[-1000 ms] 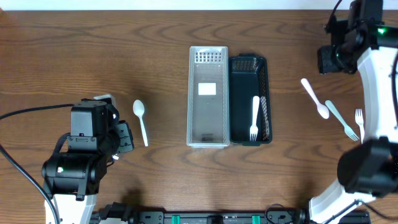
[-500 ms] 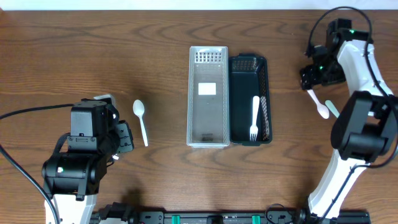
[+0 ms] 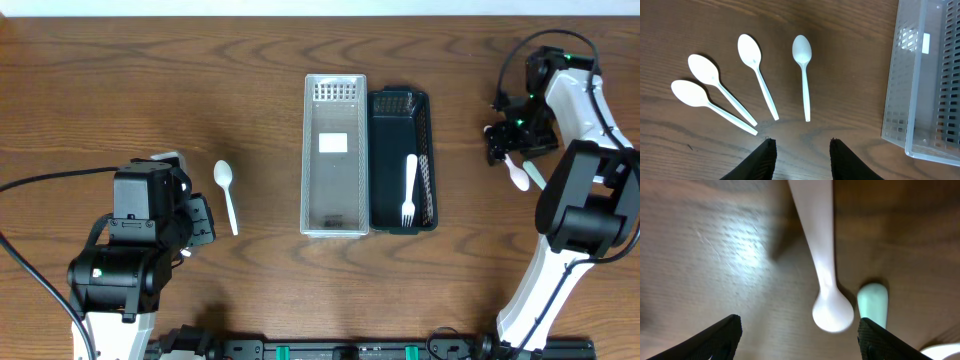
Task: Pack container
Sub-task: 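Move the right gripper to the white spoon and grasp it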
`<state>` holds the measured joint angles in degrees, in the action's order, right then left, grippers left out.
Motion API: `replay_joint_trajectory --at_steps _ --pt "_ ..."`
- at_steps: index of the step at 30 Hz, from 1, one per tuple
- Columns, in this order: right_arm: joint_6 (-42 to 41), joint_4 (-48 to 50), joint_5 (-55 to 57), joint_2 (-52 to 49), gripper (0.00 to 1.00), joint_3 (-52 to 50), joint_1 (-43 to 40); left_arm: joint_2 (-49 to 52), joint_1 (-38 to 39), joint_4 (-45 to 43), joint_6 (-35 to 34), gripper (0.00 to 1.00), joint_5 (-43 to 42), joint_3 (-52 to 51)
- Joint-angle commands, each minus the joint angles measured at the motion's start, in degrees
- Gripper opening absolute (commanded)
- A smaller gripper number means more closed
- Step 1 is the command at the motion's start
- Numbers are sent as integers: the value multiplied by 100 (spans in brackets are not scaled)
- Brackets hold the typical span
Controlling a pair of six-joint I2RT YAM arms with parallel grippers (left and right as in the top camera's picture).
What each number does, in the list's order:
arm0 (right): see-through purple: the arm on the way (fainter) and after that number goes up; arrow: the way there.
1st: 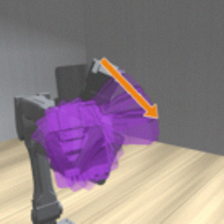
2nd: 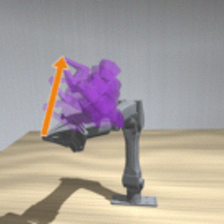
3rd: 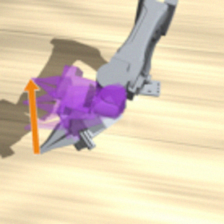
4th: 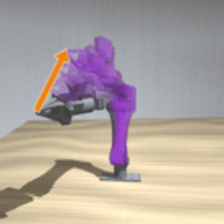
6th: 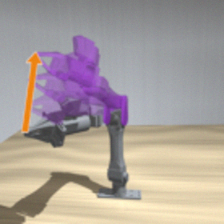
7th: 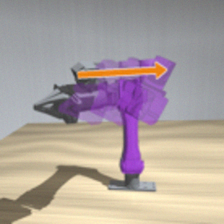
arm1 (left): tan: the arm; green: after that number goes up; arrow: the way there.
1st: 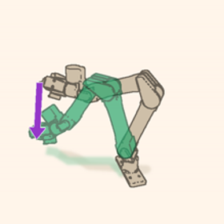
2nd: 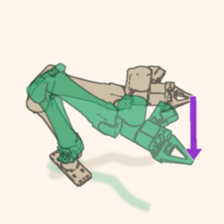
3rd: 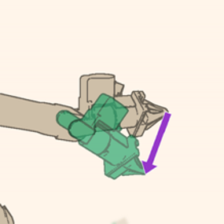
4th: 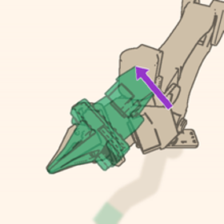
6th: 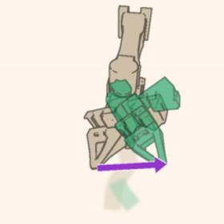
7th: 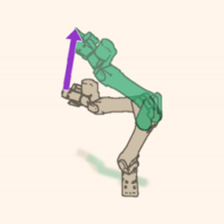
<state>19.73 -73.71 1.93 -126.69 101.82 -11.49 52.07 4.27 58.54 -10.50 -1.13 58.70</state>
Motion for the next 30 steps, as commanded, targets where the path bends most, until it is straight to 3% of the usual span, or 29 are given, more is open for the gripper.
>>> replay_joint_trajectory --at_steps 1,10,20,30 --pt "-142 -92 -4 -24 77 -44 -125 2 2 11 31 38 24 90" --pt "-212 -236 -2 -24 77 -186 -164 2 2 11 31 38 26 90" --pt "-212 317 0 -24 77 -1003 -168 2 2 11 31 38 24 90" --pt "-219 474 -2 -24 77 -1075 -164 2 2 11 31 38 24 90"
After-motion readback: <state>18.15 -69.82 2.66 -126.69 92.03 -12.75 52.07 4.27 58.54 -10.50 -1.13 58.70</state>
